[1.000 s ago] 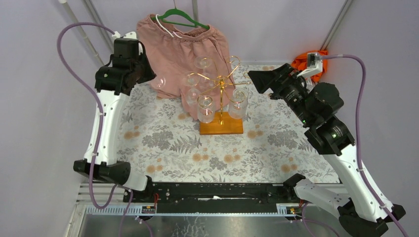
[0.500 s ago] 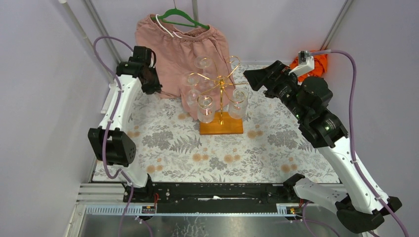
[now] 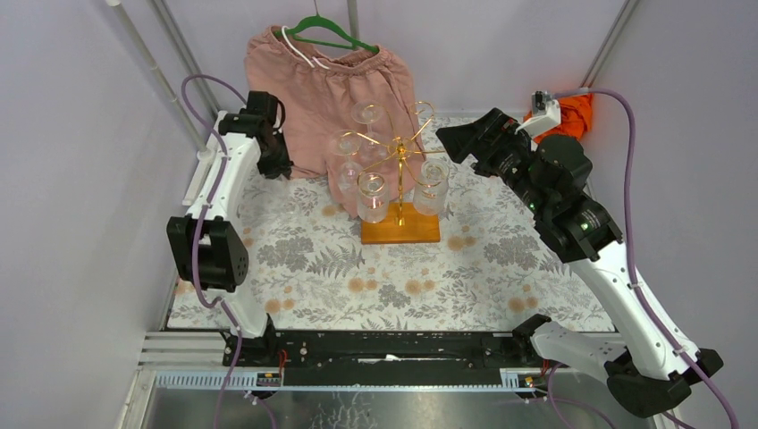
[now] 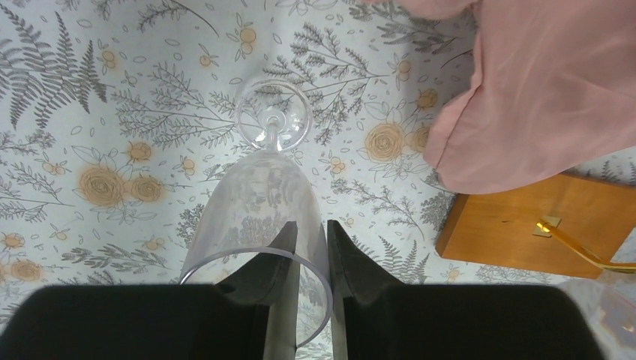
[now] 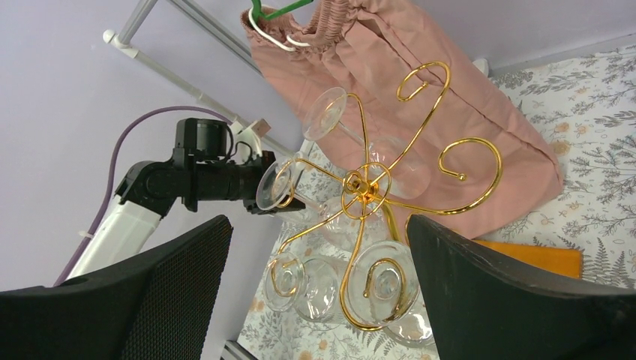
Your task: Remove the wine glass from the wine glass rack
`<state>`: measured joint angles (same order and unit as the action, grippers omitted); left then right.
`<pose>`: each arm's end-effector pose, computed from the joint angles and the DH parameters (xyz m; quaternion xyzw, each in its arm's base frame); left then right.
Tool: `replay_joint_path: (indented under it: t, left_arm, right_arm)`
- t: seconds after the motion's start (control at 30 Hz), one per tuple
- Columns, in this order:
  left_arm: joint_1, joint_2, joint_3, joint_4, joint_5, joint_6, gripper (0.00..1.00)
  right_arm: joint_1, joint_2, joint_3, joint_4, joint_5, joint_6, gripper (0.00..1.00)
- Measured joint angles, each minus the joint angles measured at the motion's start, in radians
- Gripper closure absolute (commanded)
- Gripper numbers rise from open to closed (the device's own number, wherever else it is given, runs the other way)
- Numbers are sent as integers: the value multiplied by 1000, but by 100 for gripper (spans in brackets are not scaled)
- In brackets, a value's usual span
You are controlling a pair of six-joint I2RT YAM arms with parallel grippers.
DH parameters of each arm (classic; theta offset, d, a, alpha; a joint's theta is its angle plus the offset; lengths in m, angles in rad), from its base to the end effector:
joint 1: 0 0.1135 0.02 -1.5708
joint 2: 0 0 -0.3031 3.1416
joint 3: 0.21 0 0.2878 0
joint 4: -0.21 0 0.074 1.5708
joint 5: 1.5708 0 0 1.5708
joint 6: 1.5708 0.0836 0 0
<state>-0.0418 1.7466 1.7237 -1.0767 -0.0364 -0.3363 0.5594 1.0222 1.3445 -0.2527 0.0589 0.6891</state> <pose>0.4271 -0.0148 0.3251 -0.1468 0.9611 -0.0265 0.2326 0.2289 0.1375 0.5291 0.0657 0.6790 0.4109 0.6048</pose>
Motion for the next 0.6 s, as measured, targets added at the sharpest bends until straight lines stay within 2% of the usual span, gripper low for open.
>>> replay_joint_path:
  t: [0.2, 0.43, 0.6]
  left_arm:
    - [3, 5, -32, 11, 4, 5, 99]
    - [4, 1, -35, 15, 7, 14, 76]
    - [4, 0, -30, 13, 6, 20, 66]
  right_arm:
    - [0, 11, -1, 3, -10, 2, 3]
    - [0, 18, -10, 4, -27, 12, 1]
    - [0, 21, -20, 21, -42, 21, 1]
